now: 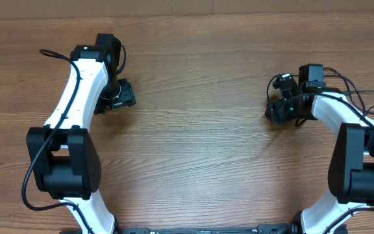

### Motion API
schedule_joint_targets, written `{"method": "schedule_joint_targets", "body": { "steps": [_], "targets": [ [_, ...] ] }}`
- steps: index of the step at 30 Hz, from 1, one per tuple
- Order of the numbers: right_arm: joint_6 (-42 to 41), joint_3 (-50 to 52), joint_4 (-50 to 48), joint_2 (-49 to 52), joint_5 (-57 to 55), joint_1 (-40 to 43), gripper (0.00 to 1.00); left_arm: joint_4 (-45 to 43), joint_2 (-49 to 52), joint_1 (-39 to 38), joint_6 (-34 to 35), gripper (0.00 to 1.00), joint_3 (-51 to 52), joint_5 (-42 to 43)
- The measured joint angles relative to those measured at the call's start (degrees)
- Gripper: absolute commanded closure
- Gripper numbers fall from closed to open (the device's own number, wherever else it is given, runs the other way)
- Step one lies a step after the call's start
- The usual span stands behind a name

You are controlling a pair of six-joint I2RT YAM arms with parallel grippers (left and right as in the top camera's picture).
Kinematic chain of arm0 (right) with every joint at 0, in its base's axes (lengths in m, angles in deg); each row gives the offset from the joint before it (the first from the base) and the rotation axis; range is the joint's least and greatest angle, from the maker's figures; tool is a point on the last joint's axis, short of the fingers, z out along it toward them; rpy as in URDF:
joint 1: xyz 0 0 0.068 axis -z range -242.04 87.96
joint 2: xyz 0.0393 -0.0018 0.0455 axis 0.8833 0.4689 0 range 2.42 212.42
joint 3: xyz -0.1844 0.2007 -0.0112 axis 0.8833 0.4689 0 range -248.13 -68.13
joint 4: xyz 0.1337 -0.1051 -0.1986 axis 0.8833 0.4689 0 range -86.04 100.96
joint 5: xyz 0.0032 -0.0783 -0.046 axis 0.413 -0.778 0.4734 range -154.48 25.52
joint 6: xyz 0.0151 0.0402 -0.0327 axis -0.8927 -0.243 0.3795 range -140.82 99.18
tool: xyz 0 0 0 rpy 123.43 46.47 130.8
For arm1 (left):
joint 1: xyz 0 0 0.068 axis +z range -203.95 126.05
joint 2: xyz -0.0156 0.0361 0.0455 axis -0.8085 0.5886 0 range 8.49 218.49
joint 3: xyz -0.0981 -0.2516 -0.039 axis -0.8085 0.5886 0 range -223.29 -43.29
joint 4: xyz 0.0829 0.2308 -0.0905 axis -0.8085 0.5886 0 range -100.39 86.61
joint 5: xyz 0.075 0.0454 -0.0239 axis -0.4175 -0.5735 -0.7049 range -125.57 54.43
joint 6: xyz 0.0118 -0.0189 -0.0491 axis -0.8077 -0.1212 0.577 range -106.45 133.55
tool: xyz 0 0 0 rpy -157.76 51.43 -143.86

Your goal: Untangle cables

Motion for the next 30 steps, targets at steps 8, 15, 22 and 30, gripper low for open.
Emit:
{"method": "schedule_joint_targets", "body": {
  "steps": [8, 15, 22, 30],
  "targets": [
    [-7.72, 0.17, 0.59, -0.24, -3.50, 0.00, 0.74, 0.00, 0.00, 0.00, 0.00, 0.28, 0.00, 0.00],
    [-11.98, 0.17, 2.89, -0.63, -3.72, -0.09, 0.96, 0.00, 0.00, 0.00, -0.02, 0.28, 0.00, 0.00],
    [-22.97, -0.76, 7.78, -0.90, -8.44, 0.74, 0.96, 0.09, 0.00, 0.00, -0.02, 0.28, 0.00, 0.00],
    [-34.23, -12.79, 23.69, -0.66, -10.99, 12.00, 0.96, 0.39, 0.00, 0.00, -0.20, 0.28, 0.00, 0.00]
  ]
}}
